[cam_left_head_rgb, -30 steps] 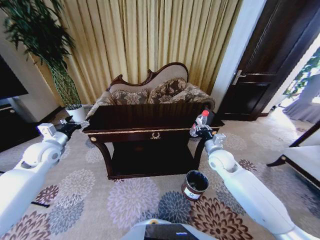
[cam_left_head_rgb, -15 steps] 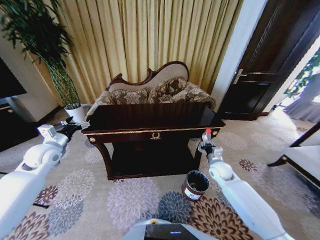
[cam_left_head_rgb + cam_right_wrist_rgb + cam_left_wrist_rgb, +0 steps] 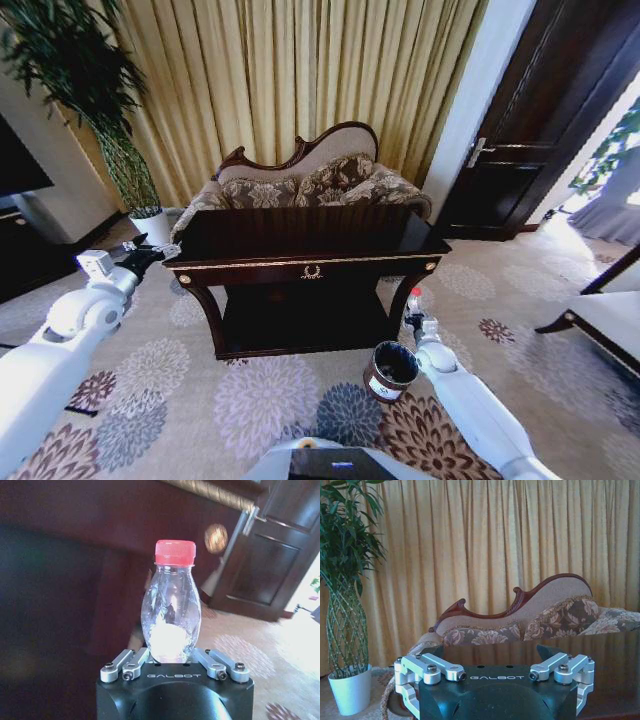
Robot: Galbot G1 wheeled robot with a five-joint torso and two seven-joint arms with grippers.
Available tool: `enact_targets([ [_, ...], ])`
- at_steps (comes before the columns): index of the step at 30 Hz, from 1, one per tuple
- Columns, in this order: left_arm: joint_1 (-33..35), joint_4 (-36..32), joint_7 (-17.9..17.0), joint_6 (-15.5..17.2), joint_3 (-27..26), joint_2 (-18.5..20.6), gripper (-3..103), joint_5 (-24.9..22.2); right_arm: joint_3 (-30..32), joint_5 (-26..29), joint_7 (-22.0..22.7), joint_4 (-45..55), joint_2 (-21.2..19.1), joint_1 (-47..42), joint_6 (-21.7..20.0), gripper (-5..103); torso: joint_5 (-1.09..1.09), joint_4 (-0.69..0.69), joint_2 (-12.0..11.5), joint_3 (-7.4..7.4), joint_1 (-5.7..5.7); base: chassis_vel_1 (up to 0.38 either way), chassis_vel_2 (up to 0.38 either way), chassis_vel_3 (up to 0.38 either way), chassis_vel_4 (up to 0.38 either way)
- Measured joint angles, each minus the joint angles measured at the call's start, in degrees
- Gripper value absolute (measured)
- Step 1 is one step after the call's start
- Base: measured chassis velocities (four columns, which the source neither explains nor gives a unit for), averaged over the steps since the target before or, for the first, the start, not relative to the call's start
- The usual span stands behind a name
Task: Move to the front of the table and place the trash on the table into the trash bin.
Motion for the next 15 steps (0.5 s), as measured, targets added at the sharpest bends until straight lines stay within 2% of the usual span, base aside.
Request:
enact_targets([
  [4, 0.16, -0.11, -0.03, -0.02, 0.01, 0.41, 100, -0.02, 0.39, -0.13, 0.43, -3.25, 0.67, 0.5, 0.64, 23, 0.0, -0.01, 0.0, 0.0, 0.0, 0.0, 0.0, 0.0, 0.0],
  [11, -1.42, 0.32, -0.22, -0.01, 1.59, 0.75, 100, 0.05, 1.22, -0.01, 1.26, -1.59, 1.28, -1.37, -0.86, 22, -0.01, -0.01, 0.0, 0.0, 0.0, 0.0, 0.0, 0.0, 0.0],
  [13, -1.83, 0.33, -0.34, 0.04, 2.26, 0.66, 100, 0.18, 1.29, 0.02, 1.44, -0.88, 1.31, -1.69, -1.26, 33, 0.0, -0.02, 0.0, 0.0, 0.0, 0.0, 0.0, 0.0, 0.0],
  [14, -1.83, 0.33, -0.34, 0.04, 2.26, 0.66, 100, 0.18, 1.29, 0.02, 1.44, -0.88, 1.31, -1.69, -1.26, 33, 0.0, -0.02, 0.0, 0.0, 0.0, 0.0, 0.0, 0.0, 0.0],
  [15, -1.91, 0.24, -0.42, 0.07, 2.64, 0.46, 100, 0.27, 1.29, -0.03, 1.73, -0.46, 1.33, -1.76, -1.47, 38, -0.01, -0.01, 0.0, 0.0, 0.0, 0.0, 0.0, 0.0, 0.0],
])
